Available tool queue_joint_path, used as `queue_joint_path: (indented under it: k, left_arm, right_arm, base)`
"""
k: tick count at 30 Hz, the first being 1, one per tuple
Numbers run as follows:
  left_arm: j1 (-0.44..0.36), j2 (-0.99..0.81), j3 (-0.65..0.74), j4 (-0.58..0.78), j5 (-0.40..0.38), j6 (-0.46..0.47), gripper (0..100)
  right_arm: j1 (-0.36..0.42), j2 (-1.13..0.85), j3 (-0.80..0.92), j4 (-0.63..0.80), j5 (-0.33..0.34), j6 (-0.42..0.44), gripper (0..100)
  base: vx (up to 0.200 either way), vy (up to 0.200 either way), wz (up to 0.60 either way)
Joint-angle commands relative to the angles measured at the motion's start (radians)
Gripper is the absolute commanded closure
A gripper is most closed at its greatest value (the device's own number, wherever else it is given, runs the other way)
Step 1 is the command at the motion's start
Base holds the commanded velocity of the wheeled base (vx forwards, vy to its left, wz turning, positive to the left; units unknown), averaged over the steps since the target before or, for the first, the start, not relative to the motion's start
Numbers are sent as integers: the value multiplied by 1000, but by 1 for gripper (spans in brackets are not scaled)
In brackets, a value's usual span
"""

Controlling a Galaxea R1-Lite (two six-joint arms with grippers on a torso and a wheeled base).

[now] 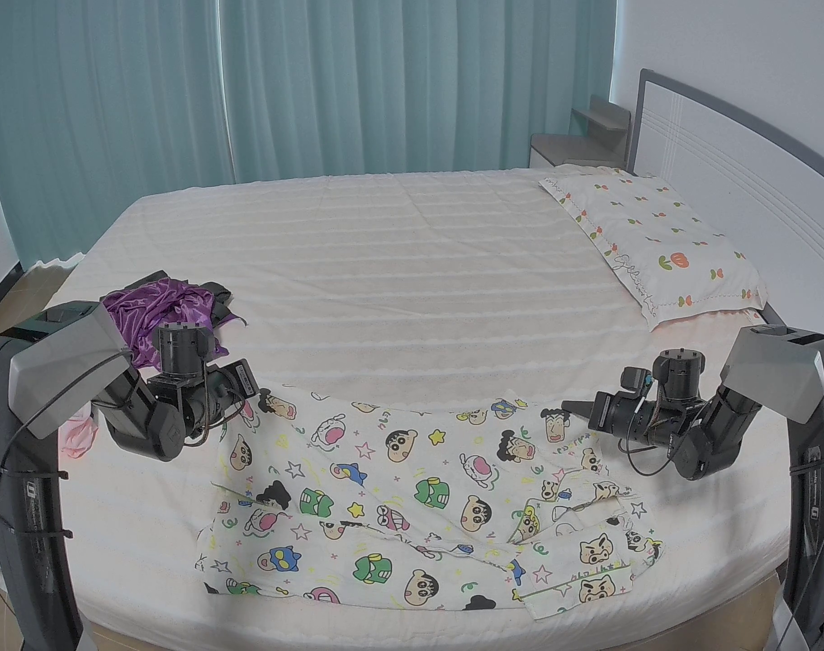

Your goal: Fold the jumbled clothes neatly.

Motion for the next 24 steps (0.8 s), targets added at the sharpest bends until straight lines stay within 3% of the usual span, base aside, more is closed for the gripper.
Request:
queue_joint_path:
  k: [1,10,19,24]
  left_arm:
    - [4,-50,49,-15,1,-1,100]
    - [5,-66,65,-24,-1,-1,100]
    - [5,-130,167,-32,-12,2,100]
    - [10,-156,217,-33,-13,7,100]
  right_arm:
    - [-7,-49,90,-76,6,0,100]
    - [-2,-112,187,-132,3,-5,100]
    - [0,-169,307,-205,9,-14,100]
    - [3,-210,399,-208,21,-65,100]
  base:
    - [0,0,0]
    - [0,0,0]
    - [0,0,0]
    - [0,0,0]
